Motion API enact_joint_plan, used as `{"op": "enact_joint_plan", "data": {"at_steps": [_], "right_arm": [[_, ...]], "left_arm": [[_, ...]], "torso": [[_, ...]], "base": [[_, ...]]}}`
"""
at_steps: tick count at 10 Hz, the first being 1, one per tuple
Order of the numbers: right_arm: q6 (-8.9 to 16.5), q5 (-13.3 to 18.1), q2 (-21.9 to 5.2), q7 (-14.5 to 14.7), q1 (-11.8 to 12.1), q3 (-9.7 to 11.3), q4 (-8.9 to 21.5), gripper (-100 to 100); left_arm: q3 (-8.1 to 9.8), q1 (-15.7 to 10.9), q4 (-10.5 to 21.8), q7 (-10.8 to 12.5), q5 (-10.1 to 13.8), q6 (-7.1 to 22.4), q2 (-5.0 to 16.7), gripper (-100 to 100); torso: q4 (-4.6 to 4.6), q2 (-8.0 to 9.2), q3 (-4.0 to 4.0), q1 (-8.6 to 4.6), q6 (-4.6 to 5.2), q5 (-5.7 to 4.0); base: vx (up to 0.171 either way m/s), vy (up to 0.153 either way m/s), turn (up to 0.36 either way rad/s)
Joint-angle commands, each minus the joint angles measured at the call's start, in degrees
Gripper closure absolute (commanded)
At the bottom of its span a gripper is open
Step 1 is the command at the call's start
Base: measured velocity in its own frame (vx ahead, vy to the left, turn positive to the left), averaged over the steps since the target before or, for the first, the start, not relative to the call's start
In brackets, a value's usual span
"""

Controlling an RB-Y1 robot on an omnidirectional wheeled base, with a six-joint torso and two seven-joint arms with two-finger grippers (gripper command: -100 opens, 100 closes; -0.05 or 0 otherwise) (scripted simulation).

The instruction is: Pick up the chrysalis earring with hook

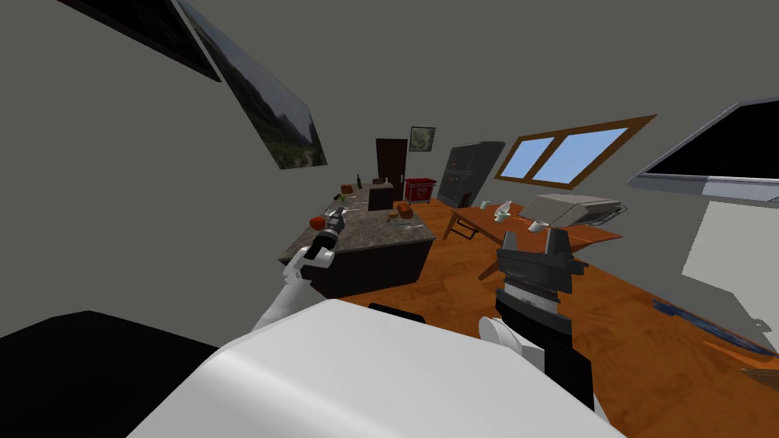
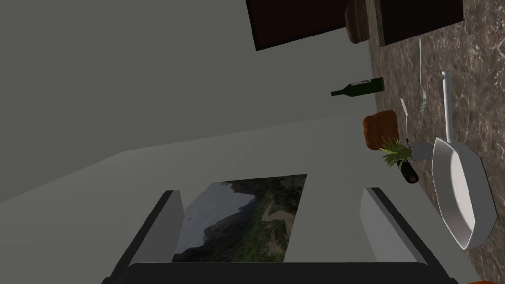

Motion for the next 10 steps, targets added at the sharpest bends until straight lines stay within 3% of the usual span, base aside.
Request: {"op": "enact_joint_plan", "data": {"at_steps": [1,2,3,5,6,7,8,10], "right_arm": [[0.0,0.0,0.0,0.0,0.0,0.0,0.0,0],[0.0,0.0,0.0,0.0,0.0,0.0,0.0,0],[0.0,0.0,0.0,0.0,0.0,0.0,0.0,0],[0.0,0.0,0.0,0.0,0.0,0.0,0.0,0],[0.0,0.0,0.0,0.0,0.0,0.0,0.0,0],[0.0,0.0,0.0,0.0,0.0,0.0,0.0,0],[0.0,0.0,0.0,0.0,0.0,0.0,0.0,0],[0.0,0.0,0.0,0.0,0.0,0.0,0.0,0]], "left_arm": [[1.15,-2.9,2.9,1.8,0.0,2.9,1.4,-100],[1.15,-2.9,3.9,1.8,0.0,4.1,1.4,-100],[2.33,-4.7,5.8,3.5,0.3,5.5,3.0,-100],[2.33,-5.0,7.0,3.5,0.3,7.7,3.0,-100],[3.53,-7.2,9.7,5.3,0.6,10.1,4.5,-100],[3.53,-7.2,10.0,5.3,0.6,11.3,4.5,-100],[4.76,-9.4,13.0,7.1,0.8,12.8,6.0,-100],[4.76,-9.4,13.2,7.1,0.8,15.0,6.0,-100]], "torso": [[0.0,0.0,0.0,0.0,0.0,0.0],[0.0,0.0,0.0,0.04,0.04,0.01],[-0.01,-0.04,-0.03,0.05,-0.01,0.02],[-0.02,-0.09,-0.05,0.06,-0.02,0.02],[-0.04,-0.17,-0.1,0.02,-0.03,0.01],[-0.04,-0.15,-0.09,0.01,0.04,0.0],[-0.03,-0.15,-0.09,0.02,-0.02,0.01],[-0.04,-0.15,-0.09,0.07,-0.03,0.02]], "base": [[-0.077,0.029,-0.275],[-0.065,0.027,-0.129],[-0.064,0.033,-0.236],[-0.041,0.019,-0.066],[-0.047,0.01,-0.246],[-0.046,0.019,-0.157],[-0.046,0.022,-0.308],[-0.032,0.022,-0.051]]}}
